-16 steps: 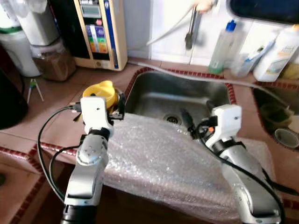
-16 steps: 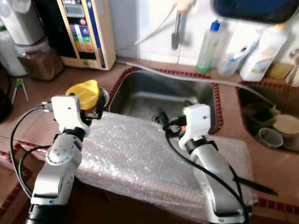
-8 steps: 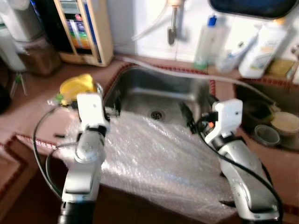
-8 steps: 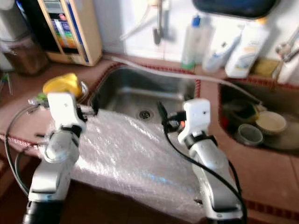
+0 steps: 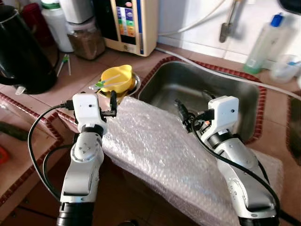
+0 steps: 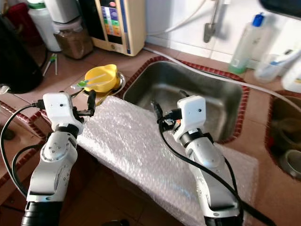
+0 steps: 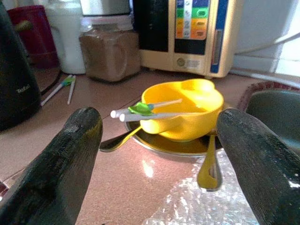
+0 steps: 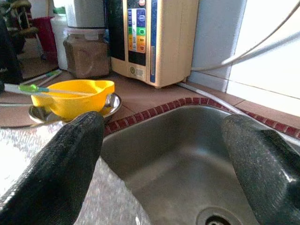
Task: Kitchen organization
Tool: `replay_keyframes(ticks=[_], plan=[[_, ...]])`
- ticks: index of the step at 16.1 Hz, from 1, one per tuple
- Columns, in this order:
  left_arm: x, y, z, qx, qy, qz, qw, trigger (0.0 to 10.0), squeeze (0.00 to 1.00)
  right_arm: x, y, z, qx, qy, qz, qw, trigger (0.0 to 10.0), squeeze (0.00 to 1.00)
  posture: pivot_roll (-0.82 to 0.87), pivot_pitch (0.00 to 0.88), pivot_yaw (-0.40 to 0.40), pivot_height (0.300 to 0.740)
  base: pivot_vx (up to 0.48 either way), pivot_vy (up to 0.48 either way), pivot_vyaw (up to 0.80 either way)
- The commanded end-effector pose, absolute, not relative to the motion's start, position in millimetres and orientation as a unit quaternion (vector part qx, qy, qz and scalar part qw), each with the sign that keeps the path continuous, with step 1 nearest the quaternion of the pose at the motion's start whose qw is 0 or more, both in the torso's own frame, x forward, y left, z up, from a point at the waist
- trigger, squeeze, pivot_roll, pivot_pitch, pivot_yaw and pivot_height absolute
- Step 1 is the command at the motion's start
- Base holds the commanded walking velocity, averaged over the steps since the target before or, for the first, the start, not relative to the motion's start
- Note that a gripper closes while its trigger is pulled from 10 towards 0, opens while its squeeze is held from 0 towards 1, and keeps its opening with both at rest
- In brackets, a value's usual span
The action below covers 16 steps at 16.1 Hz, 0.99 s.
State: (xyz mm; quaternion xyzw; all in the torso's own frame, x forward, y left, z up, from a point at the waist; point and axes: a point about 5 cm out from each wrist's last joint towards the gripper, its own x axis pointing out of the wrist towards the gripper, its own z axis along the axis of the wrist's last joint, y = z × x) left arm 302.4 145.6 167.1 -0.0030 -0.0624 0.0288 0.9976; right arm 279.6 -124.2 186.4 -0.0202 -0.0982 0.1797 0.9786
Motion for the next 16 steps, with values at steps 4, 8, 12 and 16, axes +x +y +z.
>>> replay_keyframes(ticks=[4, 8, 12, 16], plan=[[300.4, 149.5, 172.9, 0.01, -0.076, 0.04, 0.996, 10.0, 0.0, 280.3, -128.4, 177.3, 0.016, -0.059, 0.152, 0.986, 10.0, 0.0, -0.1, 0.08, 0.04, 0.74, 0.0, 0.0, 0.0], [301.3, 156.6, 176.2, 0.013, -0.081, 0.055, 0.995, 10.0, 0.0, 281.3, -125.7, 182.5, -0.001, -0.065, 0.158, 0.985, 10.0, 0.0, -0.1, 0.066, 0.035, 0.74, 0.0, 0.0, 0.0], [296.8, 155.8, 170.0, 0.006, -0.07, 0.051, 0.996, 10.0, 0.0, 281.0, -121.3, 181.4, 0.001, -0.06, 0.172, 0.983, 10.0, 0.0, -0.1, 0.064, 0.034, 0.74, 0.0, 0.0, 0.0], [298.2, 153.2, 171.1, 0.001, -0.072, 0.045, 0.996, 10.0, 0.0, 281.9, -121.7, 180.2, -0.019, -0.066, 0.15, 0.986, 10.0, 0.0, -0.1, 0.06, 0.029, 0.74, 0.0, 0.0, 0.0]])
